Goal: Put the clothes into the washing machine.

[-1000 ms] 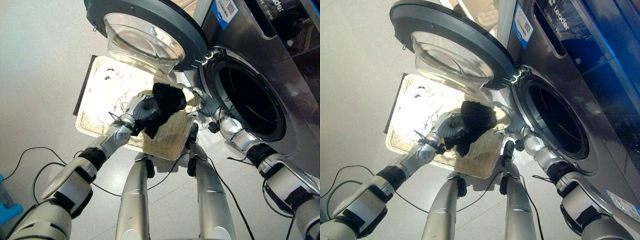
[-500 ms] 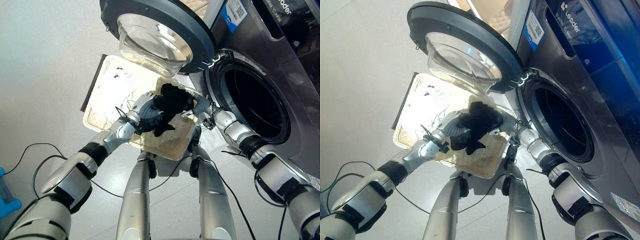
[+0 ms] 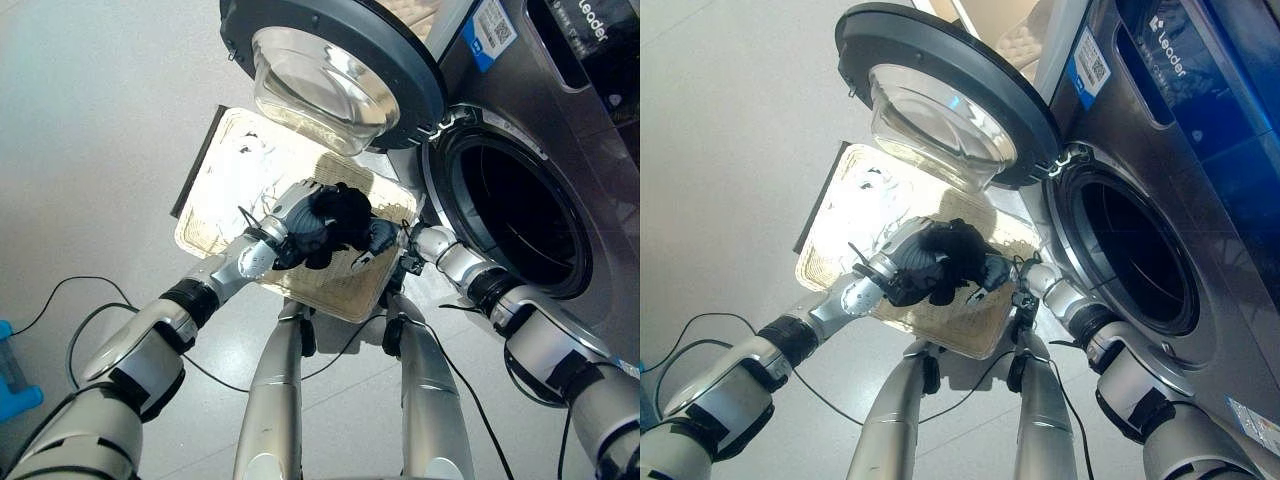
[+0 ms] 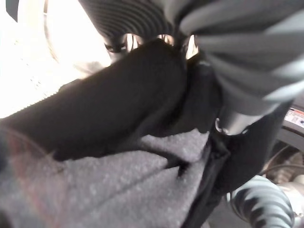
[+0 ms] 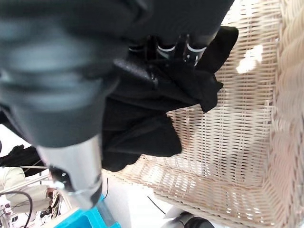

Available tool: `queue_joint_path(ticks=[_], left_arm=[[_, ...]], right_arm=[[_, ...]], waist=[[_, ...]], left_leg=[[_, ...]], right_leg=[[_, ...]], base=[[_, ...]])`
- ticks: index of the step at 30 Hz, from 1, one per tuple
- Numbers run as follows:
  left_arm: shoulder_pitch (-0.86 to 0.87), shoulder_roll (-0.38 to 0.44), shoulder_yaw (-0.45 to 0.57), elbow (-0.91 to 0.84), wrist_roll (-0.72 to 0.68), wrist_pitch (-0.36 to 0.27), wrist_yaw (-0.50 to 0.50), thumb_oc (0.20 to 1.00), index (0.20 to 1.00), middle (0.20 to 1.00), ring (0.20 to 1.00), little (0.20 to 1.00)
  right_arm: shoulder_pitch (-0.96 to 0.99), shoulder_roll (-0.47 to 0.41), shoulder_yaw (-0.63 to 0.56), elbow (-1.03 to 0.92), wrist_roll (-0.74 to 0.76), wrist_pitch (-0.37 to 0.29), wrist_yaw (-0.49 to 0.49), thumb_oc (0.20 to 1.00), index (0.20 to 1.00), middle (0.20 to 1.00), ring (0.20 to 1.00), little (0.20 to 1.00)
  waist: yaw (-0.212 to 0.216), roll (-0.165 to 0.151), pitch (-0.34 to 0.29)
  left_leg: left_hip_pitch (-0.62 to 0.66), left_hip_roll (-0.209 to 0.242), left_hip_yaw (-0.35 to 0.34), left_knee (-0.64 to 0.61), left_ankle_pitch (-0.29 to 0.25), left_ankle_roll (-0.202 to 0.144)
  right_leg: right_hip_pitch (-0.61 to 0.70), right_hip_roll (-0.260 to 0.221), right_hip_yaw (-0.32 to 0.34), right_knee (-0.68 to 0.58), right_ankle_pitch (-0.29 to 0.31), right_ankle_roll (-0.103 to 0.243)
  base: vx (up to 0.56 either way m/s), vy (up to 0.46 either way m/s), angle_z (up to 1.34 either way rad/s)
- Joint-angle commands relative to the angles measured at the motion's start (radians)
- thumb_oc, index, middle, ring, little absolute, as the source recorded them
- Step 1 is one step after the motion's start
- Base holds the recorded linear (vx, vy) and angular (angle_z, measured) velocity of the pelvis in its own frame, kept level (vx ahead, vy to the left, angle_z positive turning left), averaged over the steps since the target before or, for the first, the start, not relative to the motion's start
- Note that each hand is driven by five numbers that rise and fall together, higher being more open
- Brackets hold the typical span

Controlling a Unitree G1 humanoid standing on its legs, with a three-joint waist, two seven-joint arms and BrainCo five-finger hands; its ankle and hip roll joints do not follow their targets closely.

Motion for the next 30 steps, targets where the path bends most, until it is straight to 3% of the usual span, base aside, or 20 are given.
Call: queue_joint_path(ticks=[1,7,11,13,14,16,19,21,23,30], left_arm=[[-0.054,-0.041,0.035,-0.122,-0.084,-0.060,0.002,0.200,0.200,0.200,0.200,0.200],[-0.045,-0.063,0.043,-0.135,-0.127,-0.073,-0.045,0.200,0.200,0.200,0.200,0.200],[-0.038,-0.090,0.047,-0.155,-0.182,-0.081,-0.092,0.200,0.200,0.200,0.200,0.200],[-0.030,-0.098,0.052,-0.160,-0.189,-0.082,-0.096,0.200,0.200,0.200,0.200,0.200],[-0.022,-0.108,0.062,-0.170,-0.204,-0.080,-0.102,0.200,0.200,0.200,0.200,0.200],[-0.015,-0.112,0.065,-0.174,-0.207,-0.078,-0.103,0.200,0.200,0.200,0.200,0.200],[0.011,-0.134,0.088,-0.194,-0.235,-0.067,-0.115,0.200,0.200,0.200,0.200,0.200],[0.025,-0.143,0.096,-0.206,-0.246,-0.059,-0.122,0.200,0.200,0.200,0.200,0.200],[0.036,-0.155,0.102,-0.208,-0.255,-0.061,-0.132,0.200,0.200,0.200,0.200,0.200],[0.074,-0.180,0.116,-0.232,-0.349,-0.097,-0.189,0.200,0.200,0.200,0.200,0.200]], right_arm=[[-0.020,-0.005,0.018,-0.049,0.006,-0.029,0.014,1.000,1.000,1.000,1.000,1.000],[-0.008,0.022,-0.015,-0.070,0.030,-0.003,-0.086,1.000,1.000,1.000,1.000,1.000],[-0.008,0.046,-0.074,-0.068,-0.012,-0.015,-0.292,1.000,1.000,1.000,1.000,1.000],[-0.004,0.050,-0.085,-0.070,-0.037,-0.010,-0.341,1.000,1.000,1.000,1.000,1.000],[-0.004,0.052,-0.104,-0.070,-0.093,-0.002,-0.438,1.000,1.000,1.000,1.000,1.000],[0.000,0.054,-0.109,-0.074,-0.106,-0.001,-0.461,1.000,1.000,1.000,1.000,1.000],[0.005,0.053,-0.142,-0.096,-0.218,0.012,-0.647,1.000,1.000,1.000,1.000,1.000],[0.007,0.055,-0.156,-0.108,-0.241,0.017,-0.689,1.000,1.000,1.000,1.000,1.000],[0.008,0.059,-0.166,-0.111,-0.241,0.009,-0.693,1.000,1.000,1.000,1.000,1.000],[0.009,0.064,-0.151,-0.116,-0.149,-0.063,-0.551,1.000,1.000,1.000,1.000,1.000]], waist=[[0.027,0.034,-0.024],[0.022,0.035,-0.024],[0.019,0.041,-0.024],[0.019,0.042,-0.024],[0.018,0.044,-0.024],[0.018,0.044,-0.024],[0.017,0.049,-0.024],[0.018,0.052,-0.024],[0.019,0.054,-0.024],[0.024,0.059,-0.024]], left_leg=[[0.016,-0.034,-0.017,-0.071,0.022,-0.080],[0.014,-0.036,-0.020,-0.066,0.022,-0.080],[0.009,-0.040,-0.019,-0.063,0.019,-0.079],[0.012,-0.041,-0.018,-0.062,0.015,-0.079],[0.009,-0.041,-0.018,-0.065,0.017,-0.078],[0.012,-0.040,-0.017,-0.064,0.014,-0.078],[0.005,-0.039,-0.015,-0.064,0.013,-0.075],[0.003,-0.039,-0.014,-0.065,0.012,-0.074],[0.003,-0.040,-0.014,-0.065,0.011,-0.072],[0.006,-0.047,-0.024,-0.062,0.005,-0.069]], right_leg=[[-0.001,-0.012,-0.034,0.118,-0.111,0.113],[-0.001,-0.010,-0.029,0.116,-0.109,0.111],[-0.003,-0.008,-0.028,0.117,-0.109,0.111],[0.000,-0.008,-0.027,0.120,-0.113,0.112],[-0.005,-0.008,-0.027,0.119,-0.110,0.113],[-0.002,-0.008,-0.026,0.121,-0.113,0.114],[-0.012,-0.008,-0.025,0.125,-0.110,0.117],[-0.017,-0.009,-0.023,0.129,-0.110,0.119],[-0.018,-0.010,-0.023,0.130,-0.110,0.121],[-0.015,-0.011,-0.016,0.131,-0.111,0.123]], base=[[0.00,0.000,0.00],[0.00,0.000,0.00],[0.00,0.000,0.00],[0.00,0.000,0.00],[0.00,0.000,0.00],[0.00,0.000,0.00],[0.00,0.000,0.00],[0.00,0.000,0.00],[0.00,0.000,0.00],[0.00,0.000,0.00]])
